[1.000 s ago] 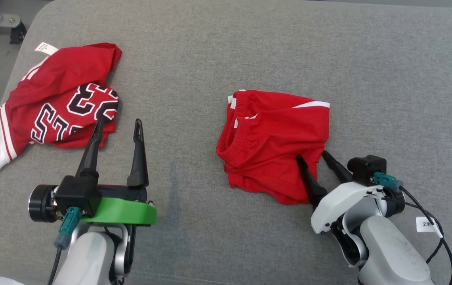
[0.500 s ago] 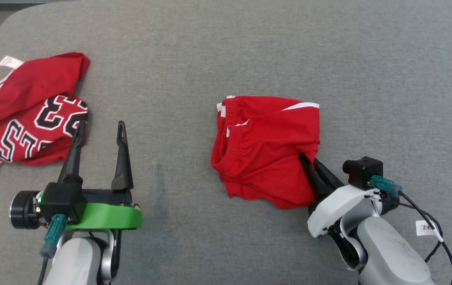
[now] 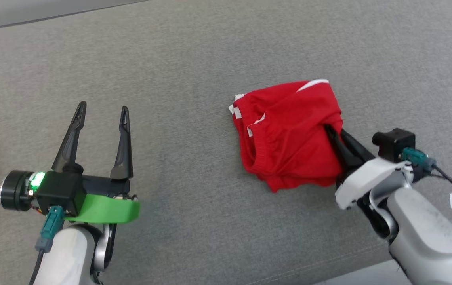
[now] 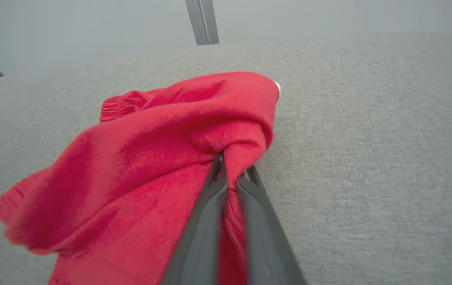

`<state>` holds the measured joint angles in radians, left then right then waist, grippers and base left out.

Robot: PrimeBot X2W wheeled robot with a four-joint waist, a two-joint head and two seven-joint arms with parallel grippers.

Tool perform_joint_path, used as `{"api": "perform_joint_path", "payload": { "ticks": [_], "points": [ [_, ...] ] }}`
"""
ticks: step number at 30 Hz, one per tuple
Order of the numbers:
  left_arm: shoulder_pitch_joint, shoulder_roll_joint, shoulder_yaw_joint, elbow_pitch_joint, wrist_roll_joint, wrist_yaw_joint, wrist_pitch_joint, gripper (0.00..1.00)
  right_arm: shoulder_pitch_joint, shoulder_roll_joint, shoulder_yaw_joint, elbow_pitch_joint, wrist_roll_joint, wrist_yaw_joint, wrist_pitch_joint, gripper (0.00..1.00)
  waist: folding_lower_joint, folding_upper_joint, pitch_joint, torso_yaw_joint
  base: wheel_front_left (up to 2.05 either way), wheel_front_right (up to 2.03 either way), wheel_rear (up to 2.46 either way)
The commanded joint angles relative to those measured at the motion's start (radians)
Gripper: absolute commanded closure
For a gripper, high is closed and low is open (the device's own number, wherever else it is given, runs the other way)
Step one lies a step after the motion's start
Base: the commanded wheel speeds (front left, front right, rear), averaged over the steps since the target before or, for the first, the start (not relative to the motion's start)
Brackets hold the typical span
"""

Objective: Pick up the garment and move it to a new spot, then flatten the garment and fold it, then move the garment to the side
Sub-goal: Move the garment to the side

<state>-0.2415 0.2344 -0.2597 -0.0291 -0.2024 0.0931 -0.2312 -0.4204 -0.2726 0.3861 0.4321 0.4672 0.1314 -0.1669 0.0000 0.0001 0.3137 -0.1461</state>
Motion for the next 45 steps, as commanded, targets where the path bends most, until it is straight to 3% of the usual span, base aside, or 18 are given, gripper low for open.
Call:
{"api": "perform_joint_path", "payload": {
  "ticks": [1,10,18,23,24,25,26,33,39,45],
  "points": [
    [-0.027,0.011,-0.005,-0.011,0.007,-0.007,0.006,0.0,-0.05,-0.018,0.009,0.001,0.006,-0.001,-0.001,1.0,0.0,-0.0001,0.08,-0.091,0.0,0.0,0.0],
    [-0.136,0.028,-0.037,-0.076,0.046,-0.025,0.042,0.0,-0.352,-0.183,0.051,0.089,0.018,-0.001,-0.002,1.0,0.0,-0.0001,0.243,-0.08,0.0,0.0,0.0],
    [-0.237,0.016,-0.077,-0.103,0.066,-0.05,0.048,0.0,-0.511,-0.338,-0.018,0.256,0.027,-0.002,-0.018,1.0,0.0,-0.0001,0.363,-0.031,0.0,0.0,0.0],
    [-0.277,0.013,-0.085,-0.107,0.071,-0.057,0.043,0.0,-0.557,-0.387,-0.079,0.357,0.005,-0.001,-0.04,1.0,0.0,-0.0001,0.396,-0.015,0.0,0.0,0.0],
    [-0.282,0.014,-0.085,-0.107,0.07,-0.058,0.043,0.0,-0.565,-0.388,-0.088,0.379,-0.005,-0.001,-0.041,0.82,0.0,-0.0001,0.399,-0.015,0.0,0.0,0.0],
    [-0.286,0.016,-0.085,-0.106,0.07,-0.058,0.041,0.0,-0.574,-0.387,-0.104,0.4,-0.01,-0.002,-0.05,0.51,0.0,-0.0001,0.4,-0.014,0.0,0.0,0.0],
    [-0.287,0.017,-0.085,-0.103,0.069,-0.057,0.039,0.0,-0.581,-0.386,-0.117,0.416,-0.017,-0.002,-0.055,0.0,0.0,-0.0001,0.399,-0.015,0.0,0.0,0.0],
    [-0.263,0.011,-0.086,-0.065,0.057,-0.045,0.025,0.0,-0.53,-0.322,-0.274,0.485,-0.076,-0.001,-0.098,0.0,0.0,-0.0001,0.342,-0.019,0.0,0.0,0.0],
    [-0.195,0.011,-0.072,-0.019,0.038,-0.019,0.007,0.0,-0.31,-0.206,-0.469,0.267,-0.129,-0.001,-0.098,0.0,0.0,-0.0001,0.231,-0.032,0.0,0.0,0.0],
    [-0.098,0.011,-0.046,0.014,0.002,0.013,0.004,0.0,-0.032,-0.048,-0.563,-0.007,-0.199,-0.001,-0.098,0.0,0.0,-0.0001,0.108,-0.028,0.0,0.0,0.0]
  ]
}}
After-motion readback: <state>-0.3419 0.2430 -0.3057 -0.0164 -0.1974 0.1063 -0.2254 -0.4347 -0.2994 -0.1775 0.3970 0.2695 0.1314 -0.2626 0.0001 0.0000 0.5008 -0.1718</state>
